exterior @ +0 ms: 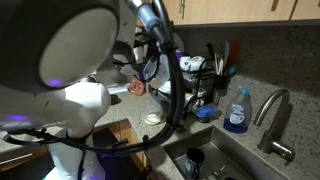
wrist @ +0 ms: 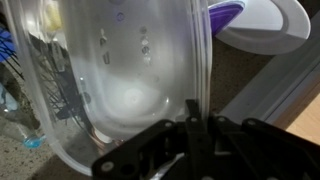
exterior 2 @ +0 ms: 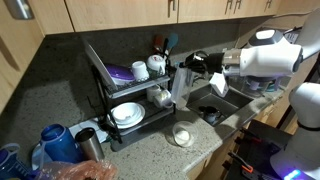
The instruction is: Pour the contents from the left bowl to the right bowl
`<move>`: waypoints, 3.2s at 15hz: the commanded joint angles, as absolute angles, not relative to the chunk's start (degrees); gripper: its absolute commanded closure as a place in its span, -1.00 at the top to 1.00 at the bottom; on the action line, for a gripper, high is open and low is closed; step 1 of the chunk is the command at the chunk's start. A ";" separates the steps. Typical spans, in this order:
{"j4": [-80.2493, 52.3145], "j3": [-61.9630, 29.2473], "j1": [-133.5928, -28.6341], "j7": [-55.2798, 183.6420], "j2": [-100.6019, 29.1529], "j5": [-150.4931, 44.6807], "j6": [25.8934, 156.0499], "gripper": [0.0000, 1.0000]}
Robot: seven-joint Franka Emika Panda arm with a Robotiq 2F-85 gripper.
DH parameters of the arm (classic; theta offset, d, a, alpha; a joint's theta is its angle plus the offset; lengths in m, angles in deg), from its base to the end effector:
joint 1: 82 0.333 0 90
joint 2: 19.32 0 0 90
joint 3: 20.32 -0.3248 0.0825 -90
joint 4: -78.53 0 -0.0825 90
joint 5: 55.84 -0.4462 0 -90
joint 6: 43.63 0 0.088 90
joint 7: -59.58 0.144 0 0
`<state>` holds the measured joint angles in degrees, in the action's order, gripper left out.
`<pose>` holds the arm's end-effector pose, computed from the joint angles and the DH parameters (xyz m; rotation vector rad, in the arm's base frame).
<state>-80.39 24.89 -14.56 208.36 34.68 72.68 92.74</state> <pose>0.4039 0.1810 0.4228 -2.0151 0.6872 -1.5092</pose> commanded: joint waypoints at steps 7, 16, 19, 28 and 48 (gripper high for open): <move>-80.39 19.45 -15.18 208.82 34.08 69.78 90.00 -0.98; -80.41 12.59 -20.32 208.82 32.33 68.24 91.84 -0.98; -80.43 10.42 -22.00 208.82 31.78 67.01 92.22 -0.98; -80.47 5.24 -25.49 208.83 30.44 64.68 92.50 -0.98; -80.50 -0.61 -30.68 208.82 29.18 64.12 93.66 -0.98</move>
<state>-80.50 1.88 -28.18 208.36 29.89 64.98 92.60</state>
